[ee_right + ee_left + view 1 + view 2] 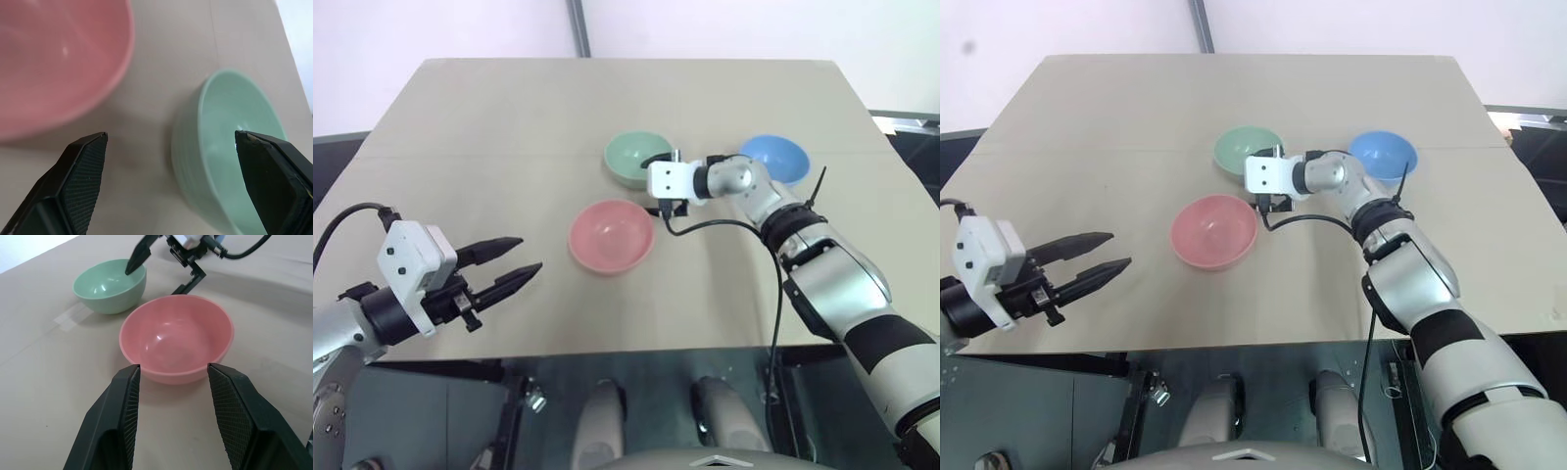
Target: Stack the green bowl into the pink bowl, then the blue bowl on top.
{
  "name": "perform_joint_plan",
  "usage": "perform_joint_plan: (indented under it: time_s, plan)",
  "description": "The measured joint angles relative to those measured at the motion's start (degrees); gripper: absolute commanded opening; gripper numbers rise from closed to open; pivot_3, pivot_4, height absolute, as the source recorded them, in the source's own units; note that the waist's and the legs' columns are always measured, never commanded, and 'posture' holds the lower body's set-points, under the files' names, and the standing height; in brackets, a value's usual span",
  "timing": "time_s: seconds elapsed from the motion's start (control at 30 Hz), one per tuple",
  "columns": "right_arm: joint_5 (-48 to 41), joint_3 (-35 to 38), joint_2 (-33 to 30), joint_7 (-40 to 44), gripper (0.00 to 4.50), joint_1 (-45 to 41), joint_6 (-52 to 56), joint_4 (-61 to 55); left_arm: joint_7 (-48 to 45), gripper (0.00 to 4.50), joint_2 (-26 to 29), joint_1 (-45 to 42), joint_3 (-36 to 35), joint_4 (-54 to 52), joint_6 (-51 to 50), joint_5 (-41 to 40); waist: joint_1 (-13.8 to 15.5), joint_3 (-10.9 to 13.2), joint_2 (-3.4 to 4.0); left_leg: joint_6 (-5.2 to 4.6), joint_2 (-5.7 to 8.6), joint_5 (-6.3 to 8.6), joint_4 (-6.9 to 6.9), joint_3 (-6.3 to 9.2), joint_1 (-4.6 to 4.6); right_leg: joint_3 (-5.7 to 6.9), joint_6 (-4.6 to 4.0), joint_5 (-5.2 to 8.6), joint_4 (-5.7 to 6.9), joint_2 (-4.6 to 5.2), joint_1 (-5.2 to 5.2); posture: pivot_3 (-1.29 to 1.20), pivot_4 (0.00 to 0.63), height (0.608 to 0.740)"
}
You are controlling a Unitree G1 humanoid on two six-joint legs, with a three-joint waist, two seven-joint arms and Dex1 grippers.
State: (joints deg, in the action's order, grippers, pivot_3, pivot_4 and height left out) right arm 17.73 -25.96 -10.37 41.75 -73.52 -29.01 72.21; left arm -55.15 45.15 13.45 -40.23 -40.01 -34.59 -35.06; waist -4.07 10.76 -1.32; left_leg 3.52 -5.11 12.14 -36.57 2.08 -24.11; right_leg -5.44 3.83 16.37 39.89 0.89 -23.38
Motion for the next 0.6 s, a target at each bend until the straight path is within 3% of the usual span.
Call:
perform_joint_plan:
  time_s: [0.07, 0.1, 0.17, 0.2, 0.23, 0.33, 0.53, 0.6]
  plan:
    - [0.43, 0.45, 0.13, -0.83, 3.60, -0.21, 1.31, 1.48, 0.88, 2.37, 0.00, 0.47, 0.00, -0.14, 0.03, -0.20, -0.04, 0.00, 0.00, 0.00, 0.00, 0.00, 0.08, -0.01, 0.00, -0.01, -0.01, 0.00, -0.01, 0.00, -0.04, 0.00, 0.150, 0.740]
    - [0.48, 0.57, 0.09, -0.86, 2.91, -0.30, 1.59, 1.76, 1.11, 2.37, 0.00, 0.50, 0.00, -0.21, 0.03, -0.25, -0.05, 0.00, 0.00, 0.00, 0.00, 0.00, 0.10, -0.01, 0.00, 0.00, -0.01, 0.00, -0.01, 0.00, -0.04, 0.00, 0.150, 0.740]
    - [0.54, 1.34, 0.08, -0.97, 2.36, -0.87, 2.41, 2.63, 1.86, 2.37, 0.00, 0.52, 0.00, -0.68, 0.19, -0.51, -0.07, 0.01, 0.01, 0.00, 0.00, 0.00, 0.11, -0.03, 0.00, -0.01, -0.01, 0.00, -0.02, 0.00, -0.05, 0.00, 0.150, 0.740]
    - [0.73, 1.99, -0.03, -1.01, 1.57, -1.40, 2.70, 2.86, 2.33, 2.37, 0.00, 0.51, 0.10, -1.01, 0.80, -0.55, -0.08, 0.01, 0.01, 0.00, 0.00, 0.00, 0.11, -0.04, 0.01, -0.02, -0.01, 0.00, -0.02, 0.00, -0.04, 0.00, 0.150, 0.740]
    - [0.75, 2.06, -0.03, -1.03, 1.34, -1.46, 2.70, 2.86, 2.39, 2.37, 0.00, 0.51, 0.10, -1.02, 0.87, -0.55, -0.08, 0.01, 0.01, 0.00, 0.00, 0.00, 0.10, -0.04, 0.02, -0.02, -0.01, 0.00, -0.02, 0.00, -0.04, 0.00, 0.150, 0.740]
    - [1.52, 2.22, -0.28, -1.16, 0.06, -1.85, 2.56, 2.88, 2.88, 2.37, 0.07, 0.16, 0.56, -0.79, 2.82, 0.15, -0.12, 0.01, 0.01, 0.00, 0.00, 0.00, 0.11, -0.05, 0.04, -0.03, -0.01, 0.00, -0.01, 0.00, -0.04, 0.00, 0.150, 0.740]
    - [0.73, 4.26, -2.35, 1.64, 0.06, -2.05, -0.51, 1.09, 4.33, 2.37, 0.20, -2.12, 2.64, 2.78, 5.24, 2.01, -0.08, 0.02, 0.04, 0.00, 0.00, 0.00, 0.13, -0.08, 0.05, -0.06, 0.00, 0.00, -0.03, 0.00, -0.04, 0.00, 0.150, 0.740]
    - [-2.64, 6.45, -3.33, 7.93, 0.06, -1.61, -2.42, -3.57, 4.35, 2.37, 0.21, -3.02, 3.41, 5.33, 6.48, 2.59, -0.27, 0.04, 0.07, 0.00, 0.00, 0.00, 0.19, -0.09, 0.05, -0.07, 0.00, 0.00, -0.04, -0.01, -0.05, 0.00, 0.150, 0.740]
